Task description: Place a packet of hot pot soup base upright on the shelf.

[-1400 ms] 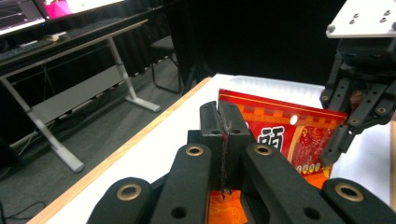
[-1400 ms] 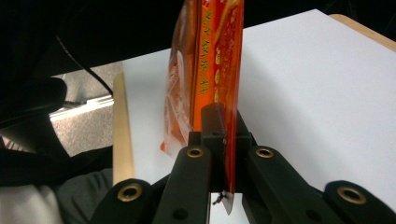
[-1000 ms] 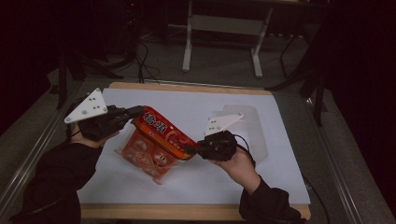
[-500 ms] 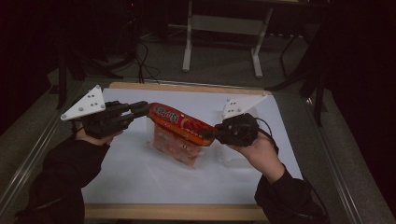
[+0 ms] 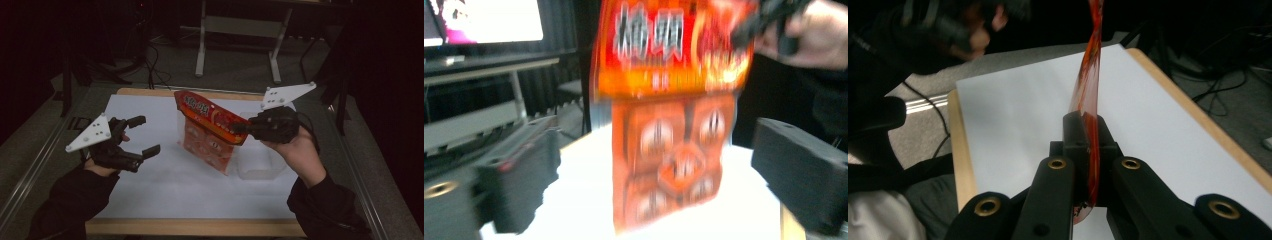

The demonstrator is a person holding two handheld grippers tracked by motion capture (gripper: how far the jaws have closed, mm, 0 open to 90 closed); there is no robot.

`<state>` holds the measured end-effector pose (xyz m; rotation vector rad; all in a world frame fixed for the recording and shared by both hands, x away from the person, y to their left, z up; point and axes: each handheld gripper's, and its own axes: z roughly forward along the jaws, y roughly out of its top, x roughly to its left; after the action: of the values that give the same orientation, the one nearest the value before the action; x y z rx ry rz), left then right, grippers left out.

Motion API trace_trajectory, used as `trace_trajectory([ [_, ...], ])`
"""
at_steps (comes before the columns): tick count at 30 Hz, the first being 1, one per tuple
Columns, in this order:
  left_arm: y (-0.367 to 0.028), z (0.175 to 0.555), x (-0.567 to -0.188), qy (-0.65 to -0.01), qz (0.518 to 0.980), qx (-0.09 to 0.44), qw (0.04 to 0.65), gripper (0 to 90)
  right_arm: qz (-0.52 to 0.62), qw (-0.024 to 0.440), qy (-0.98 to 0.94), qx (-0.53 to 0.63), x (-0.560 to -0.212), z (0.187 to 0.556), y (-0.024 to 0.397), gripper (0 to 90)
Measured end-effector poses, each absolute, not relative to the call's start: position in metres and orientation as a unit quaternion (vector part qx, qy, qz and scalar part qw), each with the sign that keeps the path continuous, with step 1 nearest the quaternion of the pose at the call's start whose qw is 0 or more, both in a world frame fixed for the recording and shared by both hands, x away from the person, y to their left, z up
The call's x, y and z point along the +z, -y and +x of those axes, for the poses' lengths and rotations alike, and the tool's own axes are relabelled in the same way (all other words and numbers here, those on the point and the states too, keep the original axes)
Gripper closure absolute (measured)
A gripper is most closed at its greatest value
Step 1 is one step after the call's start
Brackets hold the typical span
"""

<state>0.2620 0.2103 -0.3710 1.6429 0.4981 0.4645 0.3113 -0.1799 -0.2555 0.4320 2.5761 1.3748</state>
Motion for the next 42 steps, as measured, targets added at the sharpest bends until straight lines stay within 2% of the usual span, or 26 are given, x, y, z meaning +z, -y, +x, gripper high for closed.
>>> trace_trajectory([
  [7,-0.214,0.246,-0.409,-0.257,0.711,0.179,0.629,2.5,0.173,0.115,-0.859,0.468,-0.234,0.316,0.21,90.0],
  [12,-0.212,0.233,-0.438,-0.264,0.733,0.175,0.602,2.6,0.206,0.127,-0.846,0.476,-0.224,0.318,0.235,90.0],
  [23,-0.222,0.216,-0.481,-0.303,0.706,0.151,0.622,3.0,0.259,0.169,-0.825,0.474,-0.213,0.324,0.282,90.0],
  [31,-0.223,0.207,-0.497,-0.318,0.706,0.152,0.615,3.1,0.286,0.18,-0.821,0.461,-0.224,0.333,0.301,90.0],
  [42,-0.229,0.206,-0.5,-0.329,0.695,0.165,0.618,3.0,0.305,0.162,-0.815,0.465,-0.257,0.346,0.312,90.0],
])
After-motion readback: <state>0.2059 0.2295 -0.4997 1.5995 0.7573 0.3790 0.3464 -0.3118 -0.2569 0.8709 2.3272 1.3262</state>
